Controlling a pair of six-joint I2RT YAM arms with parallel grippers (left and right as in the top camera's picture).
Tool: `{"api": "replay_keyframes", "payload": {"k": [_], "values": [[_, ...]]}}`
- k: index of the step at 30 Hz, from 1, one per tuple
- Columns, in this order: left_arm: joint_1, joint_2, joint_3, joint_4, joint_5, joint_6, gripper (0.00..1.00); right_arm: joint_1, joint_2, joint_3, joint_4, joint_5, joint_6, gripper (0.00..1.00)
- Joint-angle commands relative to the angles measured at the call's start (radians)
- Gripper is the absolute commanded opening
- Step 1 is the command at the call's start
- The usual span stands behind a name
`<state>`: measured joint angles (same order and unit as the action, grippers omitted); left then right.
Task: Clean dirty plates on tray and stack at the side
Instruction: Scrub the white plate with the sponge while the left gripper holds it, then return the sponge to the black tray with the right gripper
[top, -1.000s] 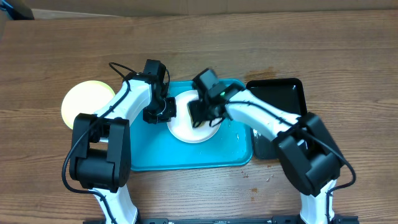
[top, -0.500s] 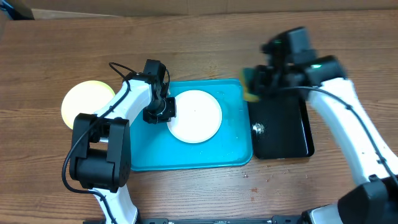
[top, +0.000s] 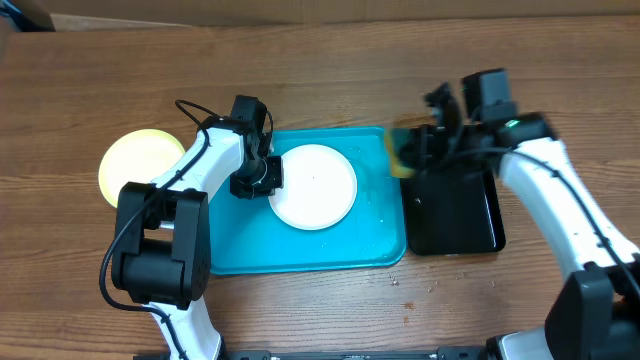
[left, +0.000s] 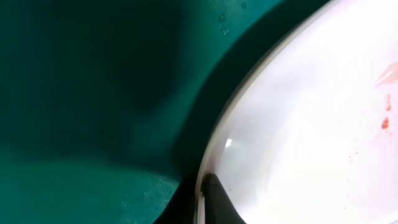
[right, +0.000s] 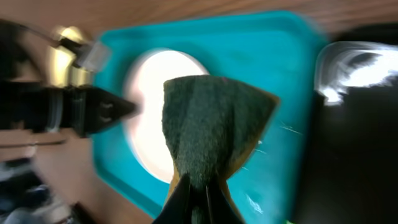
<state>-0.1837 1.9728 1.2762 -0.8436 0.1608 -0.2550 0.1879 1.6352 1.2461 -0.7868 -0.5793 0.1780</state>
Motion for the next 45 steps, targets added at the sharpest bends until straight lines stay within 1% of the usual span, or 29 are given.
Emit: {"api": "replay_keyframes", "payload": {"k": [1, 5, 8, 11, 14, 24, 28, 31, 39, 42, 45], "values": [[-0.013, 0.06, -0.037, 0.019, -0.061, 0.048, 0.04, 0.084, 0.026, -0.135, 0.243, -0.24, 0.2, 0.04], [-0.013, 0.06, -0.037, 0.019, -0.026, 0.12, 0.04, 0.158, 0.095, -0.227, 0.541, -0.261, 0.365, 0.04], [-0.013, 0.06, -0.037, 0.017, -0.026, 0.14, 0.04, 0.212, 0.167, -0.23, 0.661, -0.261, 0.416, 0.04], [-0.013, 0.06, -0.037, 0.018, -0.025, 0.14, 0.04, 0.259, 0.229, -0.23, 0.771, -0.256, 0.438, 0.04], [-0.013, 0.06, -0.037, 0.018, -0.022, 0.14, 0.04, 0.29, 0.28, -0.23, 0.832, -0.195, 0.486, 0.04], [-0.013, 0.06, -0.037, 0.019, -0.022, 0.14, 0.04, 0.323, 0.402, -0.23, 0.899, -0.178, 0.484, 0.04], [-0.013, 0.06, -0.037, 0.019, -0.022, 0.14, 0.04, 0.326, 0.409, -0.229, 0.9, -0.147, 0.465, 0.04], [-0.013, 0.06, -0.037, 0.018, -0.022, 0.14, 0.04, 0.288, 0.403, -0.214, 0.898, -0.145, 0.466, 0.04], [-0.013, 0.06, -0.037, 0.019, -0.023, 0.14, 0.04, 0.164, 0.319, -0.198, 0.813, -0.142, 0.45, 0.04], [-0.013, 0.06, -0.037, 0.02, -0.023, 0.14, 0.04, 0.13, 0.246, -0.196, 0.808, -0.272, 0.443, 0.04], [-0.013, 0.06, -0.037, 0.019, -0.023, 0.14, 0.04, 0.118, 0.154, -0.196, 0.781, -0.301, 0.438, 0.04]]}}
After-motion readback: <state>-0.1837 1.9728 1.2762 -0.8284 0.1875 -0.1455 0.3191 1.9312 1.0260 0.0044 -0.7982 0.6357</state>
